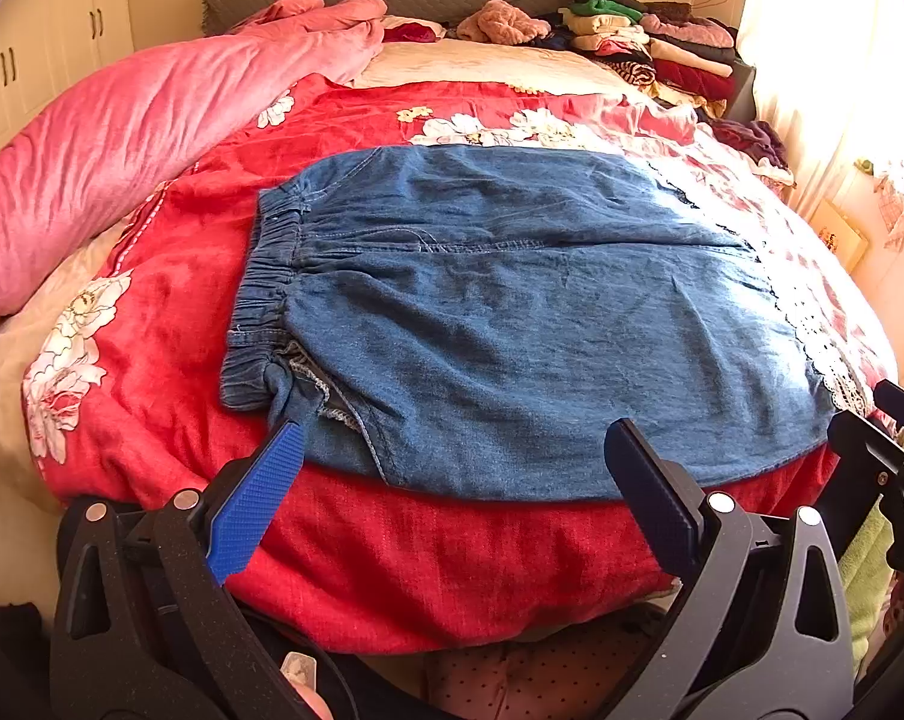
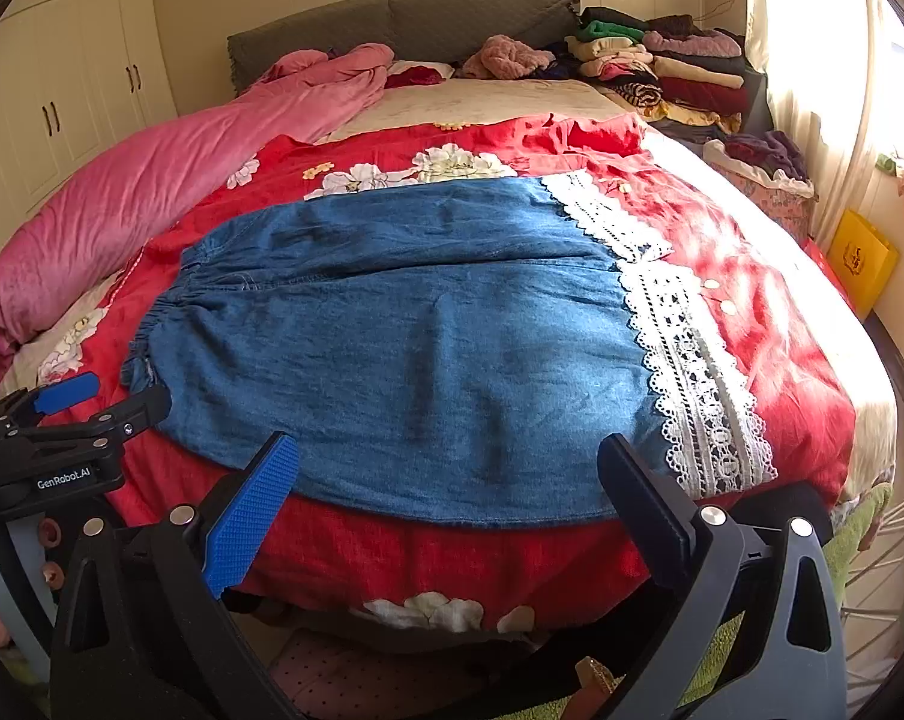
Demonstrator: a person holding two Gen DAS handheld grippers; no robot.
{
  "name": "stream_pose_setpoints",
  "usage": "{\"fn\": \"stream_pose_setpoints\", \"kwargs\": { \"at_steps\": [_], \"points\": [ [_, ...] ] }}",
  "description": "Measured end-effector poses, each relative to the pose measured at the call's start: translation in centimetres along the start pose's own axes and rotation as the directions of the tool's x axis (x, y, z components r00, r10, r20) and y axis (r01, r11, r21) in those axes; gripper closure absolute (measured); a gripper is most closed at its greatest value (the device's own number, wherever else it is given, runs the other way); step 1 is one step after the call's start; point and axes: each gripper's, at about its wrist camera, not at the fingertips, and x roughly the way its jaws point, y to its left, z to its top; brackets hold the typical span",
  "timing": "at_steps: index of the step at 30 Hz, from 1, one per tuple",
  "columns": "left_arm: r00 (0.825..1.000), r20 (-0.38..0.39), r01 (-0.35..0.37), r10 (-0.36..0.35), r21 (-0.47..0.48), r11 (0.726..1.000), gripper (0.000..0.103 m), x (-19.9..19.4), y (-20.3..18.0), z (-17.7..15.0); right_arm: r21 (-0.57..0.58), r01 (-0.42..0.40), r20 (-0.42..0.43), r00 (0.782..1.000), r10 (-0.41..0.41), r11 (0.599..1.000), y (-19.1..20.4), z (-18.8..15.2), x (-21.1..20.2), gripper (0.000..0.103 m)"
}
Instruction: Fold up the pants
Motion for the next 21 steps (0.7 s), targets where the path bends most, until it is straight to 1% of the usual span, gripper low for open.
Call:
{"fn": "stream_pose_setpoints", "kwargs": {
  "at_steps": [5,12,21],
  "points": [
    [1.000,0.004,-0.001,0.001,-0.008,1.000,0.009,-0.1,1.2,0.5,-0.006,0.002,0.000,1.000,-0.002,1.000,0.1,0.1,0.1,0.004],
    [1.000,0.009,-0.006,0.006,-0.012,1.000,0.009,0.2,1.5,0.5,-0.018,-0.007,-0.010,1.000,0.007,1.000,0.5,0.5,0.7,0.004],
    [1.000,0.018,-0.025,0.026,-0.029,0.999,0.009,0.9,2.7,1.5,-0.035,-0.010,-0.024,1.000,0.009,0.999,1.0,1.6,1.9,0.004]
  ]
}}
